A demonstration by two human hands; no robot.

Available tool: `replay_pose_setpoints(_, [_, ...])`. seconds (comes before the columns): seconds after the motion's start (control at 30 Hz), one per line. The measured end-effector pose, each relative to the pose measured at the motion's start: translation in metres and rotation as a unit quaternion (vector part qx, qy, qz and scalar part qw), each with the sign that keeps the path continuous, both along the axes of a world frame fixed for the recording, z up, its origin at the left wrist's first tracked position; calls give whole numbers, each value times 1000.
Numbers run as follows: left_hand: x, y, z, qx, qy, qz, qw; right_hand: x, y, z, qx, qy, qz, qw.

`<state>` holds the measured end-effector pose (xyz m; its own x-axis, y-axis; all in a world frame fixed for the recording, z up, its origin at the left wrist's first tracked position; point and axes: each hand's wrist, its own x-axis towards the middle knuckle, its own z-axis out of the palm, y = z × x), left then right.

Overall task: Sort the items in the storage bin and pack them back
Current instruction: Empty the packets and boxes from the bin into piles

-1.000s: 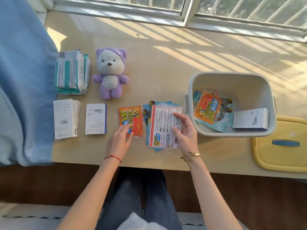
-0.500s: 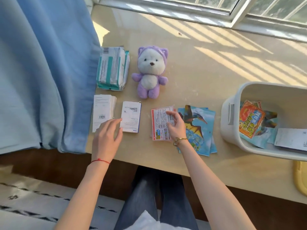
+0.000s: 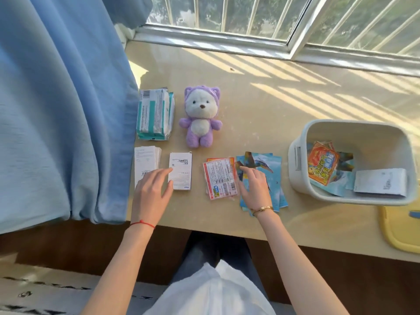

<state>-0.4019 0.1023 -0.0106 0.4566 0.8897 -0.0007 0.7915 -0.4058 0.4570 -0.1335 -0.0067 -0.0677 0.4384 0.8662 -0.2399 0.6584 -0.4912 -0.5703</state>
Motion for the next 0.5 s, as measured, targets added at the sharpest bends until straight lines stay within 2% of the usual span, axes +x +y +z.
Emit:
replay_pose_setpoints(0.23, [12,-11,49,22,1,-61,998,24,-71,79,68,-76,-20,995])
replay_pose_setpoints(0.5, [61,-42,84,40,-4,-107,993,77,-147,127,104,-79,-97,987])
